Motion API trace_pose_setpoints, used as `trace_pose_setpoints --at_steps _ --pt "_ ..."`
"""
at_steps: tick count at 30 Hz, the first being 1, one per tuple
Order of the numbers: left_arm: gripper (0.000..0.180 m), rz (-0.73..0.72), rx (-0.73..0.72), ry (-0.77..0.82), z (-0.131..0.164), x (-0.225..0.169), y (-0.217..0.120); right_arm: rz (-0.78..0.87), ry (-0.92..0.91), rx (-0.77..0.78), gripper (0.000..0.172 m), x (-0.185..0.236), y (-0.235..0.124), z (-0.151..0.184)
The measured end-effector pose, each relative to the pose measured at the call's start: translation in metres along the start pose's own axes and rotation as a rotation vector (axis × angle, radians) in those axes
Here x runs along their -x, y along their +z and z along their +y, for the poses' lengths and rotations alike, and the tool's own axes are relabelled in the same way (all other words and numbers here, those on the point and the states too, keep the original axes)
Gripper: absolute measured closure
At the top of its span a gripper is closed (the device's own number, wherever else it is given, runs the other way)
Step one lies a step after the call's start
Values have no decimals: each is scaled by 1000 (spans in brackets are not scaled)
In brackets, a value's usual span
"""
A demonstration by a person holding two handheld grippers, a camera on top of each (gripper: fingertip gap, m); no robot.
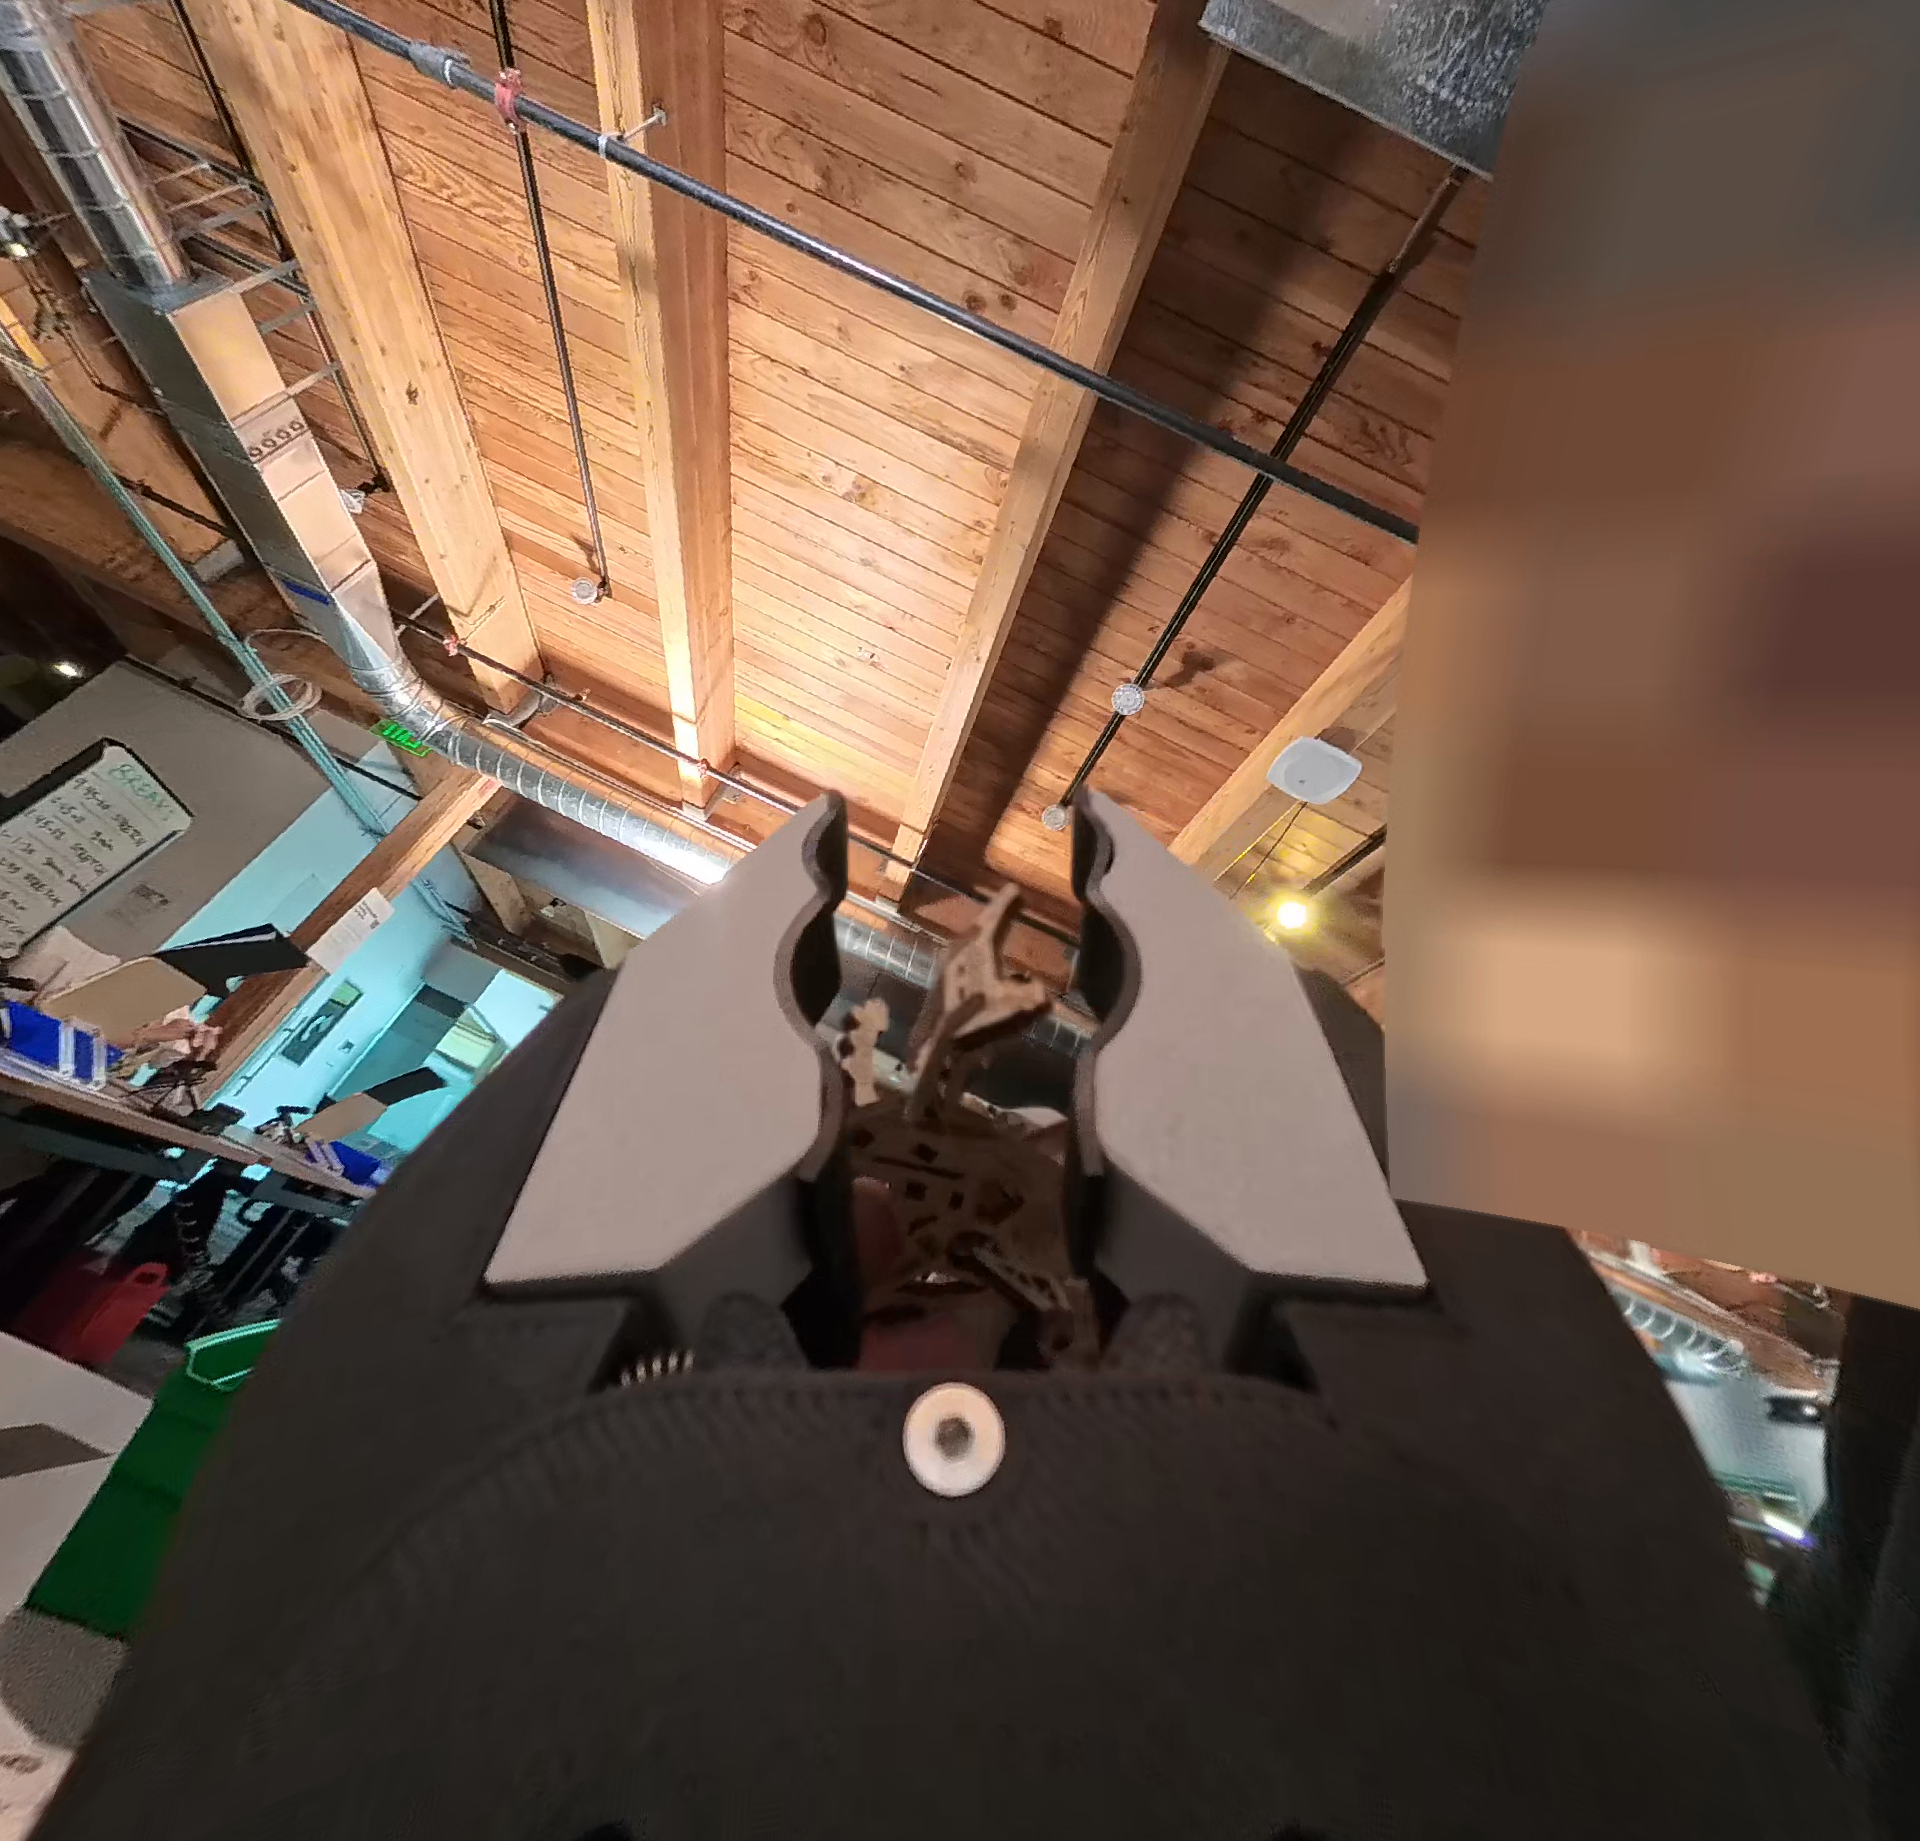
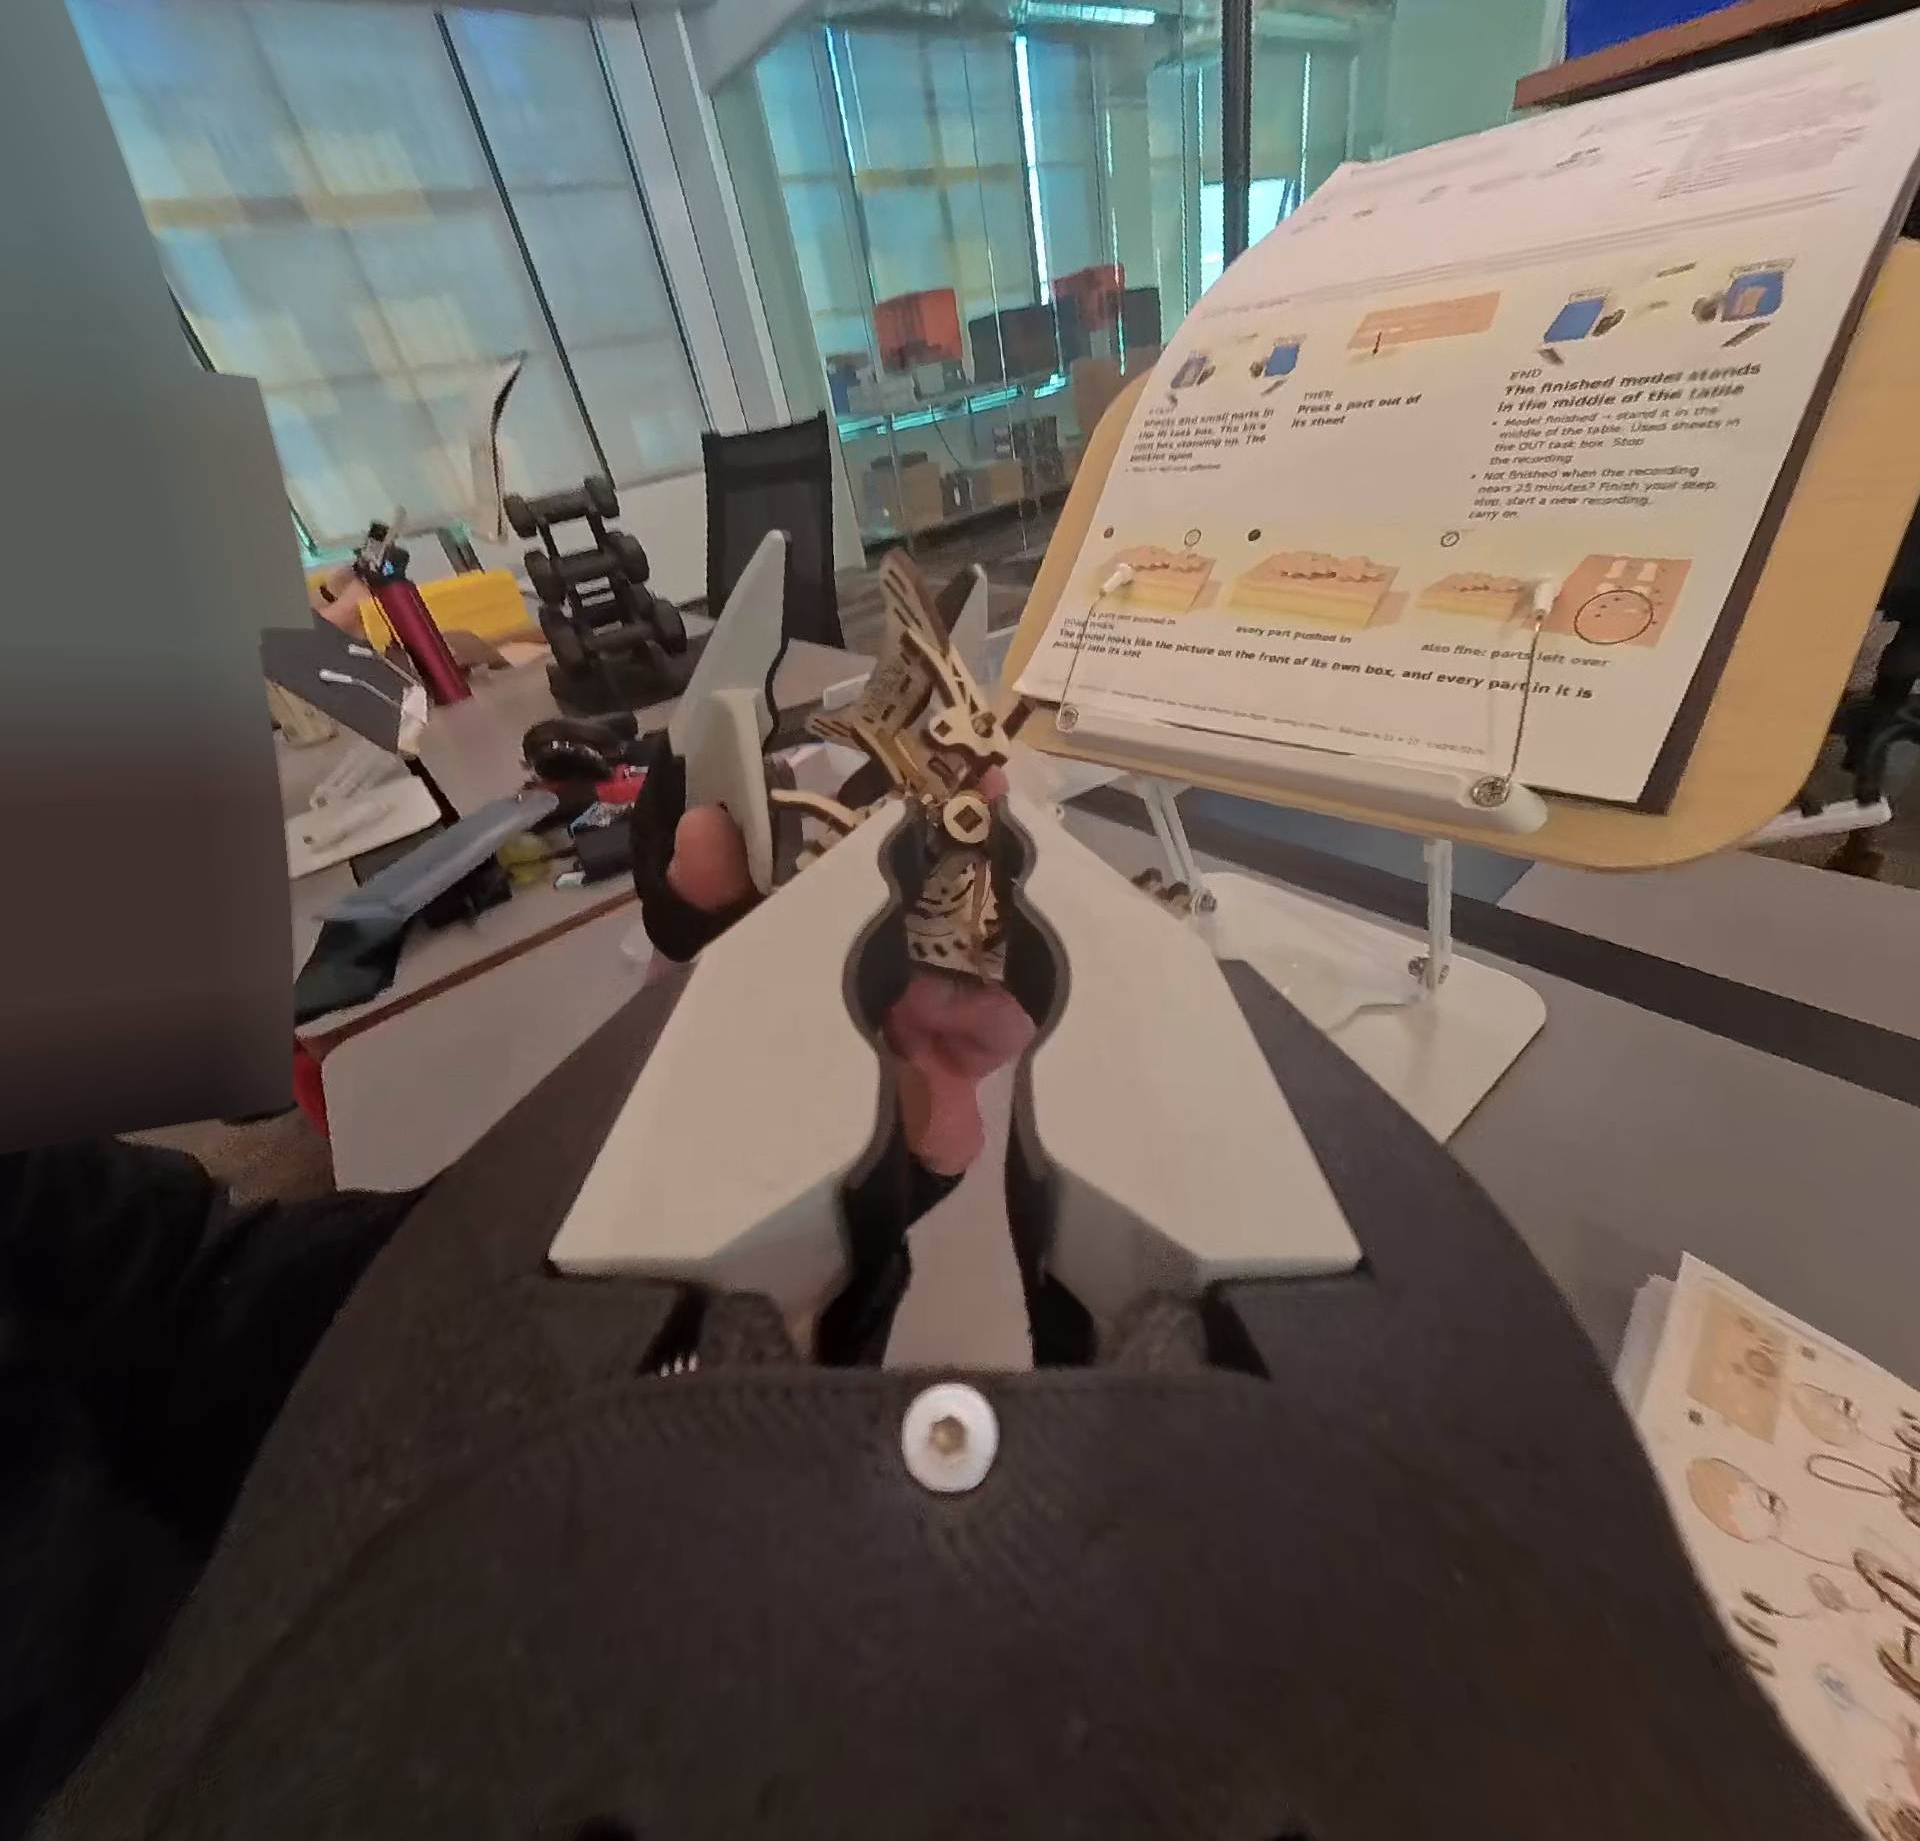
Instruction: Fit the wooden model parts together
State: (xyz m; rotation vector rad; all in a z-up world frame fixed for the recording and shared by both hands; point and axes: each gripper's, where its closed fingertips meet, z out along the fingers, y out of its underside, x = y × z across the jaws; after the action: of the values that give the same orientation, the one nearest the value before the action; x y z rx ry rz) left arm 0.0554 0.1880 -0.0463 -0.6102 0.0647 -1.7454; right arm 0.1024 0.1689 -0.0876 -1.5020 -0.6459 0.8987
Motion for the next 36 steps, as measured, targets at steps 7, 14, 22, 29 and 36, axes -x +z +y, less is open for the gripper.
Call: trace_pose_setpoints --at_steps 7,14,22,29,36 --pt "144 -32 48 51 6 3 0 13 -36 76 162 -1 1 9" --pt "144 -59 49 25 8 13 -3 -23 205 -32 163 -13 -2 7" --pt "146 -147 157 -68 31 54 -44 -34 393 -17 163 -32 -1 45" --pt "143 -219 231 -231 51 84 -85 -26 517 67 163 -55 -1 102" --pt "139 -384 300 -300 62 113 -119 -32 530 172 162 -62 6 146"
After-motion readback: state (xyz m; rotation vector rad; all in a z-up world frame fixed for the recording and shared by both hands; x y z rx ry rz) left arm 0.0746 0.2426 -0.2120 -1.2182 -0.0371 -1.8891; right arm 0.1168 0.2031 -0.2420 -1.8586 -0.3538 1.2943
